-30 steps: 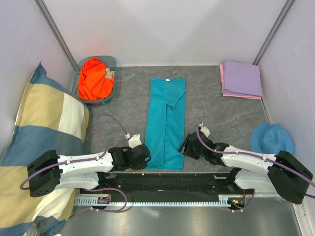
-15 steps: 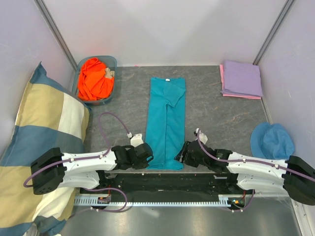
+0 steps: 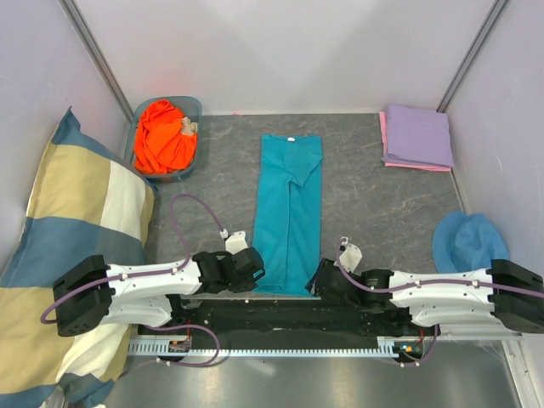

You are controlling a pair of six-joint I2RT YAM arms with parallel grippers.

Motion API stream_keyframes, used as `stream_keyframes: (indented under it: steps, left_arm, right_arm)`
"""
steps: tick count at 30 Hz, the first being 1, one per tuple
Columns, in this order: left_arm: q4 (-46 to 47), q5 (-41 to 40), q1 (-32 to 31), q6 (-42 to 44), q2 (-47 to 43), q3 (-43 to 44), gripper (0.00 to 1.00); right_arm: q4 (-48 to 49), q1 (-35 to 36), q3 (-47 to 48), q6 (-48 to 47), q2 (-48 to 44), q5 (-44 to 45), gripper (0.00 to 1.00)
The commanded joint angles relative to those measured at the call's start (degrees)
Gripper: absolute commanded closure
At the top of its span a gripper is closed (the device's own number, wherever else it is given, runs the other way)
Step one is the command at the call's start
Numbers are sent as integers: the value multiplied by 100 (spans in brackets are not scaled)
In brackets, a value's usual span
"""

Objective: Fold and stack the t-shirts
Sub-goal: Grab the bottom of the folded rectangular tshirt with both arms

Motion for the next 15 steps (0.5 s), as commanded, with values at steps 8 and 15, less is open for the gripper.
stream_keyframes:
  steps: [8, 15]
  left_arm:
    - [-72, -23, -64, 110, 45, -129, 93]
    - [-72, -14, -64, 119, 63, -129, 93]
  right_arm:
    - [-1802, 171, 11, 963, -1243, 1053, 43]
    - [-1461, 214, -6, 892, -752, 790, 43]
